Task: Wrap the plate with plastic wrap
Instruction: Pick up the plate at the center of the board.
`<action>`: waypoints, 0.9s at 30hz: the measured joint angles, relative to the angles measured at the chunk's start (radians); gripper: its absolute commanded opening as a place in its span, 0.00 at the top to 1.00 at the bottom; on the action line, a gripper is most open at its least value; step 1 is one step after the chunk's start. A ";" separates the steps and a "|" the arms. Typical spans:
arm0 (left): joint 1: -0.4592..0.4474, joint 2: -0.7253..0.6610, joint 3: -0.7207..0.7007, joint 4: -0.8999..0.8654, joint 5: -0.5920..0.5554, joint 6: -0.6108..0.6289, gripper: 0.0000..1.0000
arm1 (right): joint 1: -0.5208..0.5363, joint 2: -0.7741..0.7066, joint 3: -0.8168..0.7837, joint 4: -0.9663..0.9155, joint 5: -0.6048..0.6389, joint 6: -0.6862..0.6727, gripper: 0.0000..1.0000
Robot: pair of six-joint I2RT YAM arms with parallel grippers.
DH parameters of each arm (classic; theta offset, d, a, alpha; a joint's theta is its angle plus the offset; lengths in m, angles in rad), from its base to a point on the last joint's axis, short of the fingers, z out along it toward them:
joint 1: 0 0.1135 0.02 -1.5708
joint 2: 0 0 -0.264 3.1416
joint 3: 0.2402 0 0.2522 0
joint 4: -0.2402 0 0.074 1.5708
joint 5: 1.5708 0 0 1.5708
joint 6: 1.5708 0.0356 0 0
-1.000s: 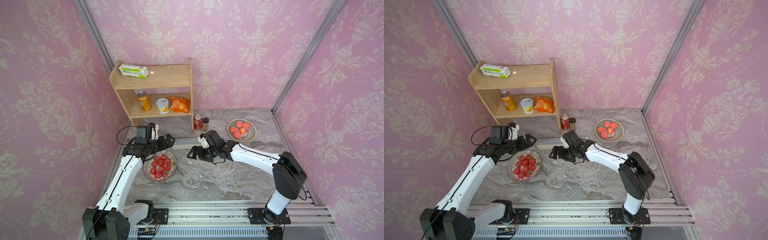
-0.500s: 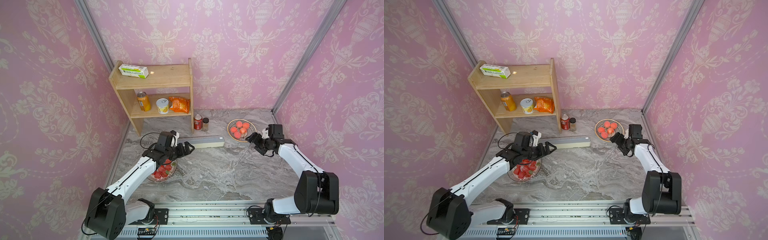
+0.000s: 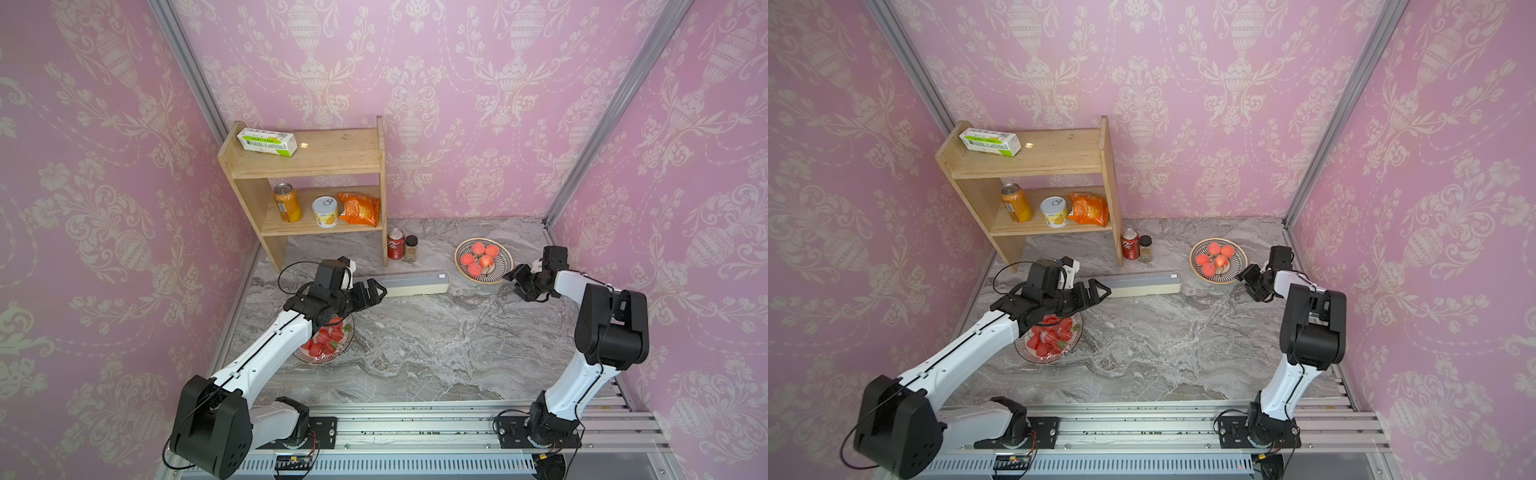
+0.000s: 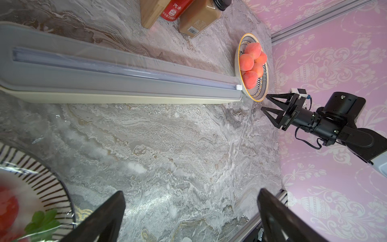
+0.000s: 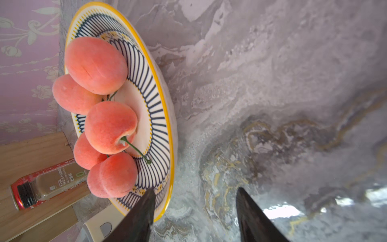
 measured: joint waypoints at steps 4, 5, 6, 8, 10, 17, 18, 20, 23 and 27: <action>0.000 0.000 0.015 -0.031 -0.021 0.016 0.01 | 0.000 0.060 0.054 0.021 -0.019 0.008 0.56; 0.000 0.000 0.021 -0.039 -0.026 0.019 0.01 | 0.000 0.076 0.066 0.028 -0.024 0.012 0.60; 0.000 -0.002 0.024 -0.044 -0.032 0.021 0.01 | 0.000 0.087 0.074 0.034 -0.024 0.016 0.63; 0.000 -0.003 0.031 -0.050 -0.041 0.030 0.01 | 0.000 0.104 0.077 0.051 -0.031 0.019 0.70; 0.000 -0.005 0.035 -0.063 -0.047 0.037 0.01 | 0.000 0.115 0.077 0.060 -0.036 0.025 0.77; 0.000 -0.009 0.046 -0.091 -0.066 0.058 0.01 | 0.002 0.135 0.077 0.107 -0.057 0.045 1.00; 0.000 -0.009 0.046 -0.093 -0.067 0.060 0.01 | 0.002 0.135 0.073 0.111 -0.063 0.045 1.00; 0.000 -0.009 0.046 -0.097 -0.074 0.061 0.01 | 0.000 0.133 0.063 0.123 -0.058 0.045 1.00; 0.000 -0.009 0.047 -0.106 -0.085 0.064 0.01 | -0.005 0.113 0.024 0.154 -0.061 0.045 1.00; 0.002 -0.012 0.050 -0.119 -0.088 0.068 0.01 | -0.028 0.045 -0.056 0.151 -0.051 0.039 1.00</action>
